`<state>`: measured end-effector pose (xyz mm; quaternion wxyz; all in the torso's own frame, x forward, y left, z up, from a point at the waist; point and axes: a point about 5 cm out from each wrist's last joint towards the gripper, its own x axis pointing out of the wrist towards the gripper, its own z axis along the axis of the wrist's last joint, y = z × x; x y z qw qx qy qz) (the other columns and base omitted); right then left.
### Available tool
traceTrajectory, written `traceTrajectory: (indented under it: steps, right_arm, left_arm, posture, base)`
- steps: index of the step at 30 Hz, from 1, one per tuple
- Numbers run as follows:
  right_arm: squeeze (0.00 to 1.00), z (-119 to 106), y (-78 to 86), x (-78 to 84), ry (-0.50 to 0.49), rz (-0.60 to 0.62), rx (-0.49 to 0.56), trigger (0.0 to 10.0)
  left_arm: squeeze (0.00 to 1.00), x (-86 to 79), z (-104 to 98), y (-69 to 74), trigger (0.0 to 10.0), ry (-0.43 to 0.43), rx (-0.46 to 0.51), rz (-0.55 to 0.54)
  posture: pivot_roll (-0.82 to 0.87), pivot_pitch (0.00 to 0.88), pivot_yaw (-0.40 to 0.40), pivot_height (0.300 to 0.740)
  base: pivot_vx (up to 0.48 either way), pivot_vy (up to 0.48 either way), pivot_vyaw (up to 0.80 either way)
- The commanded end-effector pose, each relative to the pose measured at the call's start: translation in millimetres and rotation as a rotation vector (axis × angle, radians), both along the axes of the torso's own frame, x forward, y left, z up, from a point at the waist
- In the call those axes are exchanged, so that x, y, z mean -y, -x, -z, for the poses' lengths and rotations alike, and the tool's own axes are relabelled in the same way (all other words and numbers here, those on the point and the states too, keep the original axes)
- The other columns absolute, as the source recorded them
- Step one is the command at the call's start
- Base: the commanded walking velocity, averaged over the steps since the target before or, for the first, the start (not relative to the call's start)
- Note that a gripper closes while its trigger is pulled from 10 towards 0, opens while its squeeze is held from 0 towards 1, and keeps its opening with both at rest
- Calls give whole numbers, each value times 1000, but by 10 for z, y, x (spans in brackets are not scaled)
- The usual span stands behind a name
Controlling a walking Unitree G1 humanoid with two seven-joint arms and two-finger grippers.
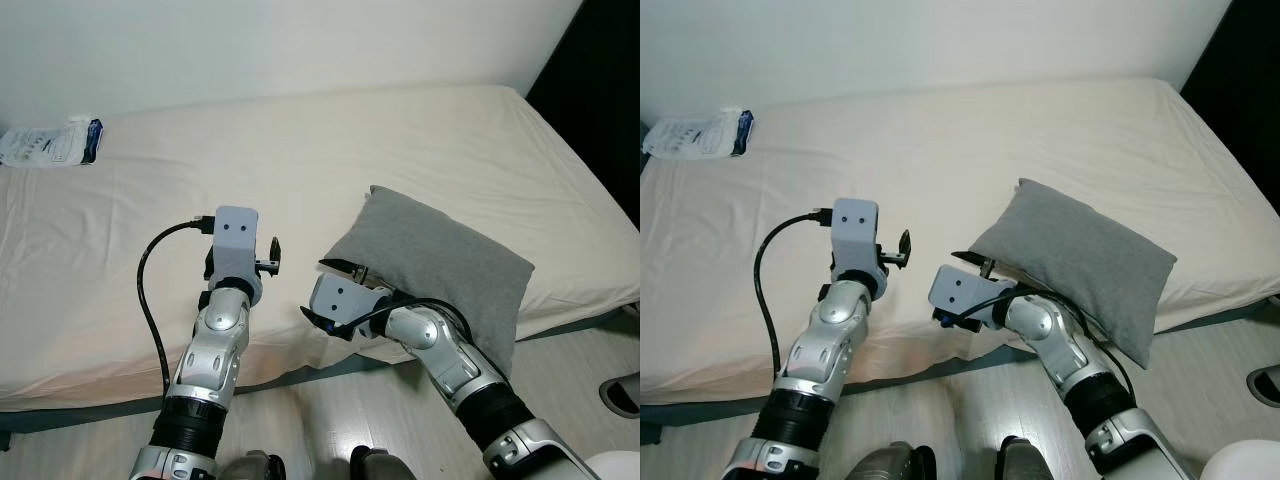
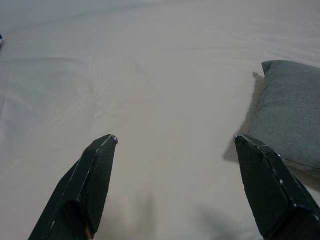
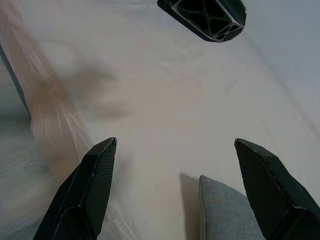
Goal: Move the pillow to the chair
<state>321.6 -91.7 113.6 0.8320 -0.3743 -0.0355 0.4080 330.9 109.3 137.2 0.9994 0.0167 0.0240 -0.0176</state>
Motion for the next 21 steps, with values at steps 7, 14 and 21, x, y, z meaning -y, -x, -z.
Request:
traceTrajectory:
  steps: [7,14,21]
  right_arm:
    - [0,-1,13,-7,-12,-4,-6,10000]
    - [0,-2,10,0,-12,-3,-7,10000]
    - [0,0,9,3,-11,-2,-7,10000]
  left_arm:
    - [0,5,51,19,10000,7,-23,-3]
    - [0,11,50,19,10000,9,-23,-3]
    - [0,8,57,21,10000,10,-24,-5]
  posture:
    - [-32,258,26,740]
    - [-33,258,25,740]
    - [-34,257,24,740]
  base:
    - [0,0,0]
    - [0,0,0]
    - [0,0,0]
